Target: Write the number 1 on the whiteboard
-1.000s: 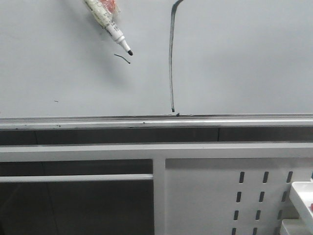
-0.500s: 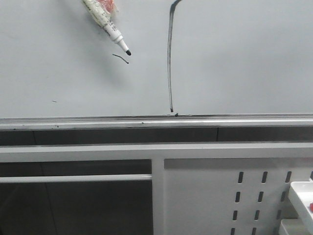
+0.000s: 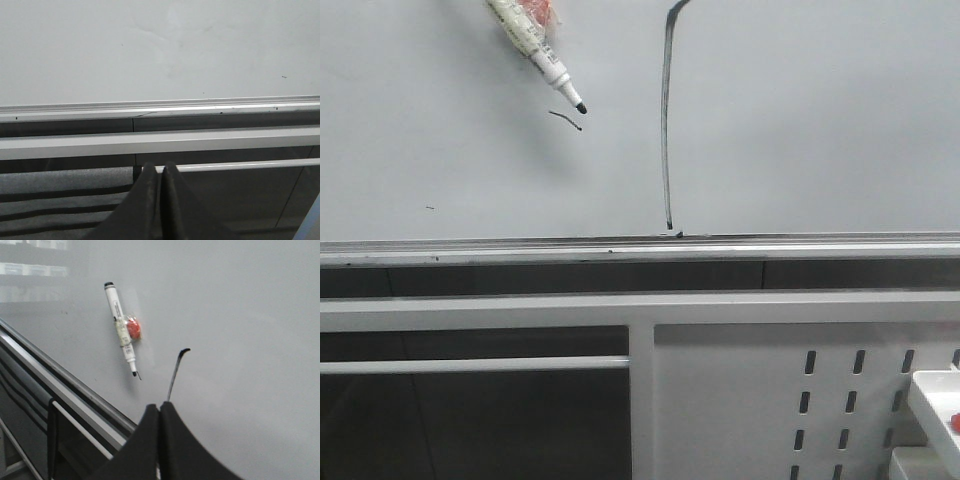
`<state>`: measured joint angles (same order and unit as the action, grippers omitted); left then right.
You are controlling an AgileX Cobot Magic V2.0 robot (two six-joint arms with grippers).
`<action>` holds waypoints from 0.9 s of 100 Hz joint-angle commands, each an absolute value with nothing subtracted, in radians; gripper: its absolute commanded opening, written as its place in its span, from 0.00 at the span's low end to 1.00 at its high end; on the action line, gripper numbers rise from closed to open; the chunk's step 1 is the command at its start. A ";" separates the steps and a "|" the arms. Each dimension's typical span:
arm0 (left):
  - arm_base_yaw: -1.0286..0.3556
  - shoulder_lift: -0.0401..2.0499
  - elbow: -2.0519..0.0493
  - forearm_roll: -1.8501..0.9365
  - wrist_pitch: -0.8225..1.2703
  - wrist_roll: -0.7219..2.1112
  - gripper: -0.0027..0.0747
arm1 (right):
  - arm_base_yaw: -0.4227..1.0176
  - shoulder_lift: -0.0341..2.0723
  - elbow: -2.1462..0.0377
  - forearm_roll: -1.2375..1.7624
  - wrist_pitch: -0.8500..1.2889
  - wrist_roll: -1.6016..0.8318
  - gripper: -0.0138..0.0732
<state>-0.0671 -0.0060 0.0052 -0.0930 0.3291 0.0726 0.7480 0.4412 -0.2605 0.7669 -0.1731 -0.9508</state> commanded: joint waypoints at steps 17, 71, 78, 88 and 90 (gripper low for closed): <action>-0.065 -0.028 0.039 -0.095 0.269 0.062 0.01 | 0.616 0.440 -0.096 0.187 -0.383 -0.171 0.09; -0.065 -0.028 0.039 -0.095 0.269 0.062 0.01 | 0.330 0.061 0.021 -0.245 0.141 0.188 0.09; -0.065 -0.028 0.039 -0.095 0.269 0.062 0.01 | 0.330 0.006 0.021 -0.245 0.223 0.193 0.09; -0.065 -0.028 0.039 -0.095 0.268 0.062 0.01 | 0.330 -0.029 0.021 -0.241 0.311 0.196 0.09; -0.065 -0.028 0.039 -0.095 0.268 0.062 0.01 | 0.330 -0.029 0.021 -0.241 0.311 0.196 0.09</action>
<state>-0.0671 -0.0060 0.0052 -0.0913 0.3291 0.0726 0.3378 -0.0029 0.0091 -0.2257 0.3163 0.1901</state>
